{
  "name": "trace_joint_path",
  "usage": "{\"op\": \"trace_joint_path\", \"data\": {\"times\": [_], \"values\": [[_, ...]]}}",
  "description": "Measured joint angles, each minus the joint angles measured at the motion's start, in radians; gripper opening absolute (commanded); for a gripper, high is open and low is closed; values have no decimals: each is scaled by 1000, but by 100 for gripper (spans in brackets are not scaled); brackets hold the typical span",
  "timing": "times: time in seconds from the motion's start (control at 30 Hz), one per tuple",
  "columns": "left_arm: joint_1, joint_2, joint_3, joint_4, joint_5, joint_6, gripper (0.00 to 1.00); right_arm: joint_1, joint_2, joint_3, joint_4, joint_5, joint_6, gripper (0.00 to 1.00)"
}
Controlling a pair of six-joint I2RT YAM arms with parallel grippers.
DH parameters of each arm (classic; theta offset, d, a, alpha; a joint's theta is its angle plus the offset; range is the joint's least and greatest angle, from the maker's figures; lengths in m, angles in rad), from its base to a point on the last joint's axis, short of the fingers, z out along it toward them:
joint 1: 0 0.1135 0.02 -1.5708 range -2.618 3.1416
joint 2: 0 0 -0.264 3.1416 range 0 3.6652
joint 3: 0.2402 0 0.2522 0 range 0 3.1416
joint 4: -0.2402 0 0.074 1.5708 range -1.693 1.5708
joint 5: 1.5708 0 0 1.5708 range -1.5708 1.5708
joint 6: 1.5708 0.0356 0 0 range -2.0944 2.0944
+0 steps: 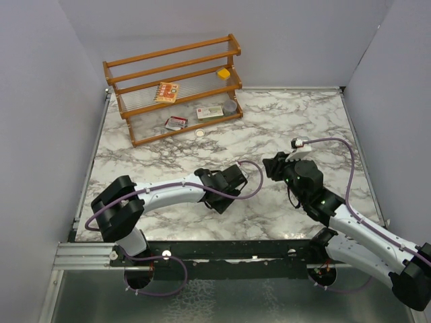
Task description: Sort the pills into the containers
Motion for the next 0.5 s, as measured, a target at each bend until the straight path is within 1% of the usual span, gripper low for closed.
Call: {"op": "trace_joint_path", "data": {"times": [0.5], "values": [[-2, 45, 80, -106, -30, 12, 0, 0, -3, -9, 1, -3, 0, 34]]}}
